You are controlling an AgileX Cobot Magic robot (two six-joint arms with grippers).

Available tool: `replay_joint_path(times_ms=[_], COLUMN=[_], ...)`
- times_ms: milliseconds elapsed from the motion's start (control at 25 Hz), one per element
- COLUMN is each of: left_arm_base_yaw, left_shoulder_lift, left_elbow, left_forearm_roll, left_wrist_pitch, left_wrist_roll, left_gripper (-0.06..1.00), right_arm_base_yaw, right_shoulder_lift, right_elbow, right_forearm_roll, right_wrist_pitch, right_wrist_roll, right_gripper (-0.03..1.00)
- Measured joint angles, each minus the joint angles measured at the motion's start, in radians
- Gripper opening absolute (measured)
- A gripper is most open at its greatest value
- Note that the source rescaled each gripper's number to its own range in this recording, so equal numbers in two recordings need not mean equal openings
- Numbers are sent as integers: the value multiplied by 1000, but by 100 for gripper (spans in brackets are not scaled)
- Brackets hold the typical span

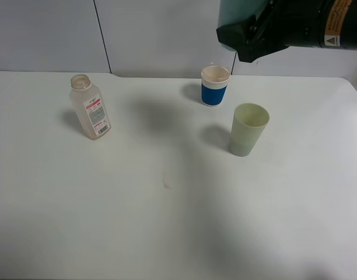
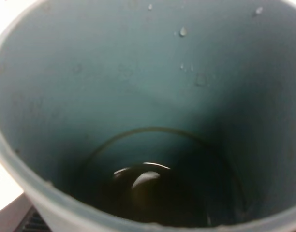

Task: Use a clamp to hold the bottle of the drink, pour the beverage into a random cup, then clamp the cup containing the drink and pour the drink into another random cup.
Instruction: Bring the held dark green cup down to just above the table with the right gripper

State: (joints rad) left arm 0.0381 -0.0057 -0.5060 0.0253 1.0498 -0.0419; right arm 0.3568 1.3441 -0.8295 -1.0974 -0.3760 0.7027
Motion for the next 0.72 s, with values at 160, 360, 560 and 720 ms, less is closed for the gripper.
replay_joint_path(times_ms=[160,360,560,720], left_arm_base_yaw=[0,0,0,0], left_shoulder_lift=[0,0,0,0], left_elbow=[0,0,0,0], left_forearm_roll=[0,0,0,0], left_wrist_pitch=[0,0,0,0], left_wrist_roll=[0,0,0,0], left_gripper=[100,100,100,100], right_arm_base_yaw=[122,294,393,396], right_shoulder_lift=[1,45,163,243], right_elbow=[0,-1,-1,-2], right_forearm_roll=[305,655,920,958], right_wrist_pitch=[0,-10,-60,-101], right_wrist_roll=[-307,-645,-843,-858], right_gripper=[0,0,0,0])
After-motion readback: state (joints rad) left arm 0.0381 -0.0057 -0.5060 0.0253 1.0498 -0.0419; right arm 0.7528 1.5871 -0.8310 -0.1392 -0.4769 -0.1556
